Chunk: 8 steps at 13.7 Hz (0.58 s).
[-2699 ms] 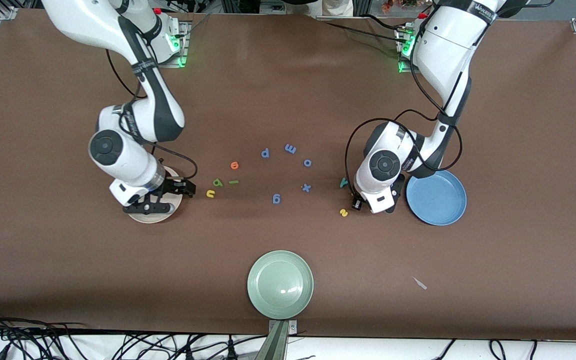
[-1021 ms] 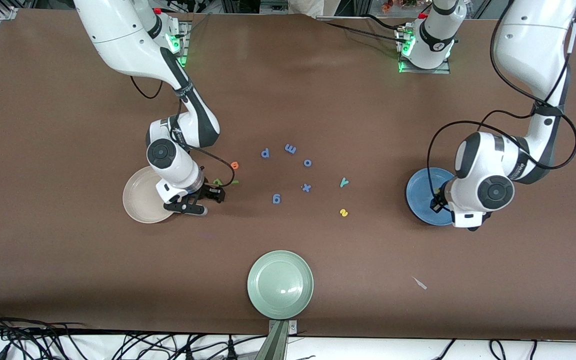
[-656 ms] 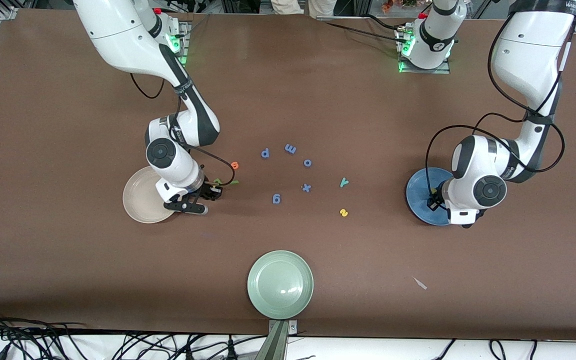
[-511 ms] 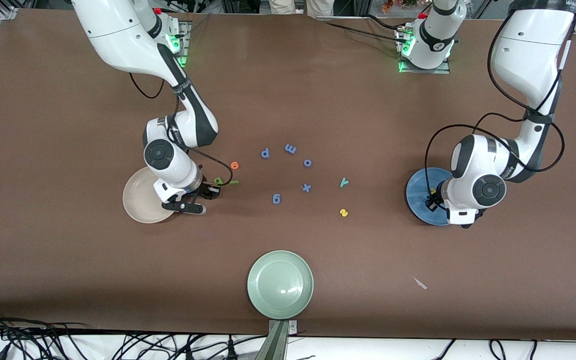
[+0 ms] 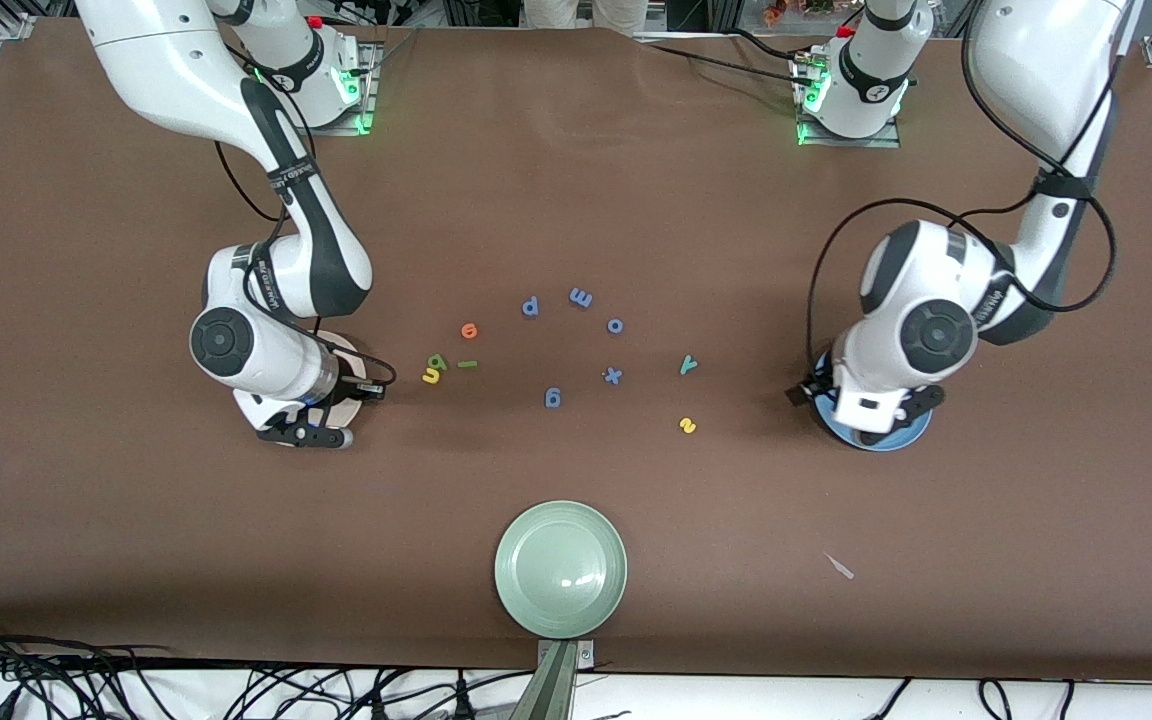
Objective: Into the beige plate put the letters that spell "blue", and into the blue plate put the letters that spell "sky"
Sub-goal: 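Release the yellow K on the blue plate and reach the teal letter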
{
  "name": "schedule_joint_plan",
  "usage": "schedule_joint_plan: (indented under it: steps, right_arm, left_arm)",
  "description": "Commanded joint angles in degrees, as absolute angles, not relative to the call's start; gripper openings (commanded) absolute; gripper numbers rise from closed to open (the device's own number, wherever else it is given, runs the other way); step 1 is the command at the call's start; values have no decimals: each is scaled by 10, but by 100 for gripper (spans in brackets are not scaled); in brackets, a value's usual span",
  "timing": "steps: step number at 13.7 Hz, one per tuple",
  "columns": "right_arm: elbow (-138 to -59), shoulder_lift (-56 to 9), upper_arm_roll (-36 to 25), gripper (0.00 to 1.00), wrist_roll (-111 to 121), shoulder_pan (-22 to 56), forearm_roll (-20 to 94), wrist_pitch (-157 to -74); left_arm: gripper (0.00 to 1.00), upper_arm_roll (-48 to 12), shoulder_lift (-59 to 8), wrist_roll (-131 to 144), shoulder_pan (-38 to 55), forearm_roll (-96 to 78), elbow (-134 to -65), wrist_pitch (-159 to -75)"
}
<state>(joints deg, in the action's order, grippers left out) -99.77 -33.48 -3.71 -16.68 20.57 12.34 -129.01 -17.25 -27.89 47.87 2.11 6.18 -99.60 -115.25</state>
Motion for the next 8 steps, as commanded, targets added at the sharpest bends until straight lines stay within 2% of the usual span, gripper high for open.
schedule_joint_plan:
  steps: [1,2,4,5,8]
  right_arm:
    - [-998,-342,-32,26,-208,232,142,-1303]
    - [-1002,-345,-32,33,-228,242,142,-1321]
    - [-1006,-359,-32,54,-247,261,142,-1347]
    - [-1012,-359,-32,61,-247,264,142,-1359]
    - [-1027,-366,-32,63,-248,272,142,-1382]
  left_arm:
    - [100,-218,-287,398,21,69,-995,-1144]
    - [100,-229,-294,360,22,69,-995,-1147]
    - [100,-243,-308,278,28,69,-998,-1152]
    - [100,-244,-317,247,38,73,-997,-1159]
    - [100,-243,-346,164,56,78,-1002,-1237]
